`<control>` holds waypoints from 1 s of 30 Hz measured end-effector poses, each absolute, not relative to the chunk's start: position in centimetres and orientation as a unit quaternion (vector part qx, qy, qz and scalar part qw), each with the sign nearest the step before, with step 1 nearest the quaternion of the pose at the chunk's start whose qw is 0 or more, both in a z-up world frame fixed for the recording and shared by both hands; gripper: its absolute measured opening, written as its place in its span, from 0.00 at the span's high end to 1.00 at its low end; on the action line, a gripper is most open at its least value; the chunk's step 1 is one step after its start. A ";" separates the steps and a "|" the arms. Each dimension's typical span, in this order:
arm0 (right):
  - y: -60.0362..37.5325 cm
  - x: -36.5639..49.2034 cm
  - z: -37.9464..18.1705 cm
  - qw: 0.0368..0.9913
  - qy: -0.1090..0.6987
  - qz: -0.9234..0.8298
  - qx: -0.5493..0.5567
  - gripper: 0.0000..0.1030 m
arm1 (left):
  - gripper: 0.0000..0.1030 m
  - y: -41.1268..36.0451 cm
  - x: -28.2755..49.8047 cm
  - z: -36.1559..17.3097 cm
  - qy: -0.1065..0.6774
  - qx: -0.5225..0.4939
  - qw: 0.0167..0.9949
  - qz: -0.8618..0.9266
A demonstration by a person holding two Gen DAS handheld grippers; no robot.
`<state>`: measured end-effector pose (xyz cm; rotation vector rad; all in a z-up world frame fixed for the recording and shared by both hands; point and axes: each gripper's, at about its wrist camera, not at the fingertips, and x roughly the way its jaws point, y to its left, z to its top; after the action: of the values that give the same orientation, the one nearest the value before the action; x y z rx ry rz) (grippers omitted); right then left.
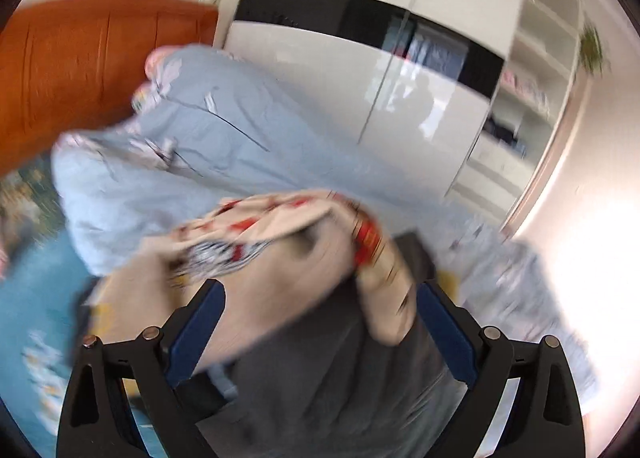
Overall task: Fold clothes
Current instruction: 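Grasp the beige car-print garment with the right gripper and pull it from the pile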
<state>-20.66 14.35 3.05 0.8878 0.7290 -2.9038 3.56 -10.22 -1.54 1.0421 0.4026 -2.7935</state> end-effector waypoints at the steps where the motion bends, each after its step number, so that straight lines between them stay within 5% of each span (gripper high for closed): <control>1: 14.0 -22.1 2.8 0.001 0.253 -0.921 0.296 0.20 | 0.00 -10.6 3.9 -1.5 0.132 0.346 0.073 -0.926; 11: 7.4 -28.2 -1.7 -0.023 0.438 -0.840 0.321 0.26 | 0.00 -14.5 6.6 -2.9 0.178 0.355 0.123 -0.910; 13: 6.5 -28.8 -2.1 -0.027 0.457 -0.829 0.322 0.44 | 0.00 -15.0 7.2 -3.1 0.184 0.356 0.130 -0.907; 14: 5.9 -29.1 -2.2 -0.028 0.465 -0.823 0.325 0.70 | 0.00 -15.3 7.5 -3.3 0.187 0.356 0.134 -0.906; 15: 5.5 -29.2 -2.3 -0.038 0.472 -0.820 0.323 0.85 | 0.00 -15.5 7.8 -3.4 0.188 0.356 0.137 -0.905; 23: 6.3 -27.3 8.7 -0.050 0.272 -0.932 0.233 0.96 | 0.00 -17.8 9.6 -3.7 0.205 0.352 0.161 -0.899; 30: 5.7 -15.0 22.5 0.046 0.194 -0.979 0.042 0.96 | 0.00 -18.6 10.1 -3.2 0.247 0.330 0.153 -0.898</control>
<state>-14.97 5.72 22.51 0.1267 0.5927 -2.9879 10.15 -18.56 -3.22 0.9454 0.7072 -2.5773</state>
